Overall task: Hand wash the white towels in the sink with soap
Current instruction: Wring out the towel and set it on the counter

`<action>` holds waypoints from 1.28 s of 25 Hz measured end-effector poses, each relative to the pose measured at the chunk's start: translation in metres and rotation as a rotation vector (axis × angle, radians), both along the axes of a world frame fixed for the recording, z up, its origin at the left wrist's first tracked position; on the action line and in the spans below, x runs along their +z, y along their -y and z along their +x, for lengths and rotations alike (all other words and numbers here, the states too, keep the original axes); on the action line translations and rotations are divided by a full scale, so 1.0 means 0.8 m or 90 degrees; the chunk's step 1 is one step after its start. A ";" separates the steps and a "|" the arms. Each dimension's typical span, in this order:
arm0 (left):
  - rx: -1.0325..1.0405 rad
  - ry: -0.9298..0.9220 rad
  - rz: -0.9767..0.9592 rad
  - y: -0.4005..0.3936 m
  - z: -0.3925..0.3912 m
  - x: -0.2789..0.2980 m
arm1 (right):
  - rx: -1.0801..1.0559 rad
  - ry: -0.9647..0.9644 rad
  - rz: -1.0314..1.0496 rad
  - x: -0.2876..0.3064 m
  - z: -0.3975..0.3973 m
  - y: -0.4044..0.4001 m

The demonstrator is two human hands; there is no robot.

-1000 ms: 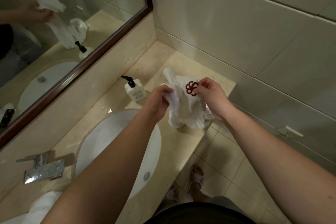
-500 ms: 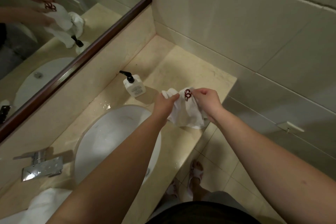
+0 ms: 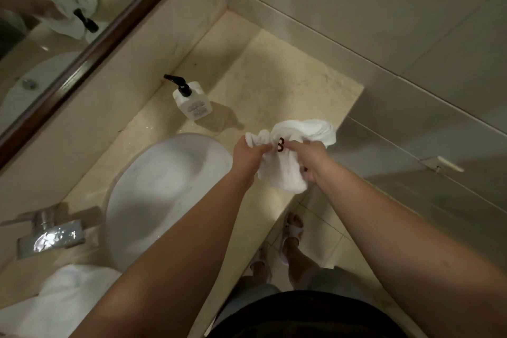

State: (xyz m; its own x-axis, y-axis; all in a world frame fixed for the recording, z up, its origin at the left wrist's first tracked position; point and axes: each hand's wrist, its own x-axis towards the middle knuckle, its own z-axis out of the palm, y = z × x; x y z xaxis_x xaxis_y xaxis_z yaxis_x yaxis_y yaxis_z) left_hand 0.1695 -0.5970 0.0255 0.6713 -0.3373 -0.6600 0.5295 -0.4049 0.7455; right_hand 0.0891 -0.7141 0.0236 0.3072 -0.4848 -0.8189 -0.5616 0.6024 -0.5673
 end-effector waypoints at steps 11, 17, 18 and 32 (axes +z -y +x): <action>-0.229 0.111 0.190 0.024 0.048 -0.032 | 0.109 -0.007 -0.245 -0.007 0.013 0.065; -0.361 0.168 0.330 -0.012 0.023 -0.054 | 0.113 -0.069 -0.357 -0.021 -0.025 0.034; -0.387 0.196 0.339 -0.017 0.021 -0.057 | 0.109 -0.081 -0.371 -0.022 -0.029 0.030; -0.346 0.290 0.145 -0.043 0.019 -0.057 | -0.013 -0.050 -0.207 -0.015 -0.058 -0.002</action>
State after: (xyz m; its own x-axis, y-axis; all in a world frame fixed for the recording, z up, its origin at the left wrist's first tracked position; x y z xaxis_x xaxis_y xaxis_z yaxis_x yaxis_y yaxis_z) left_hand 0.1851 -0.5622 -0.0203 0.6727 -0.5879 -0.4493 -0.1308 -0.6922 0.7098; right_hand 0.0426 -0.7124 0.0114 0.2364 -0.7298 -0.6415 -0.6015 0.4086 -0.6865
